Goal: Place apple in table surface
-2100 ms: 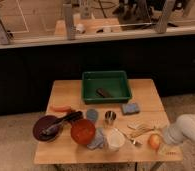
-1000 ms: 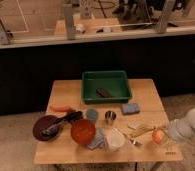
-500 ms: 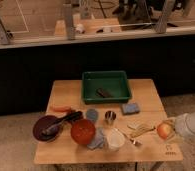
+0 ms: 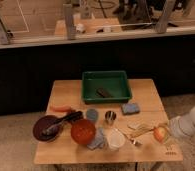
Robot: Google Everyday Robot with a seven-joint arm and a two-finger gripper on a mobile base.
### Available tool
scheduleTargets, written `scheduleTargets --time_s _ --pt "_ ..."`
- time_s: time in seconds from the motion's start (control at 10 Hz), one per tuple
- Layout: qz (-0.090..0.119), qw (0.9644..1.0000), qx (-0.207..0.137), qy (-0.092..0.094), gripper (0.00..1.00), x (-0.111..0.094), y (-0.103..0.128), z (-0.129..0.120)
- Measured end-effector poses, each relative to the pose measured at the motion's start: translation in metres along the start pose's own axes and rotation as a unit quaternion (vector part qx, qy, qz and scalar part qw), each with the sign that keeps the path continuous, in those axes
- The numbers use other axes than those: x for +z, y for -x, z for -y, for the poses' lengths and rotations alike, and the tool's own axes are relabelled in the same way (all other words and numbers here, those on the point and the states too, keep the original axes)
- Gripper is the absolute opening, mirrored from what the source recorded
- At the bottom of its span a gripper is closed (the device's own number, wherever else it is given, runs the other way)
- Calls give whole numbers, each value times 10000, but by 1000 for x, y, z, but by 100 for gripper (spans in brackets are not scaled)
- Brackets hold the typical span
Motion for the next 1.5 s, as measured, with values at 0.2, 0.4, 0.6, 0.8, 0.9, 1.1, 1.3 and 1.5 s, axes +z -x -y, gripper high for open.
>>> scheduleTargets --time_s 0.2,0.4,0.6,0.8,0.9,1.1,1.3,1.5 --pt "-28 9999 11 125 1 34 -11 -5" --pt "-58 9998 43 210 15 57 -20 -8" --pt "-81 9997 65 235 37 64 -24 -8" --pt "-101 9996 71 243 56 63 -25 -8" --pt "-108 9996 78 253 68 64 -26 -8" --pt "-113 9996 91 261 80 64 -27 -9" --pt "-105 9996 116 255 80 64 -28 -8" --pt "-117 9996 103 244 80 62 -27 -6"
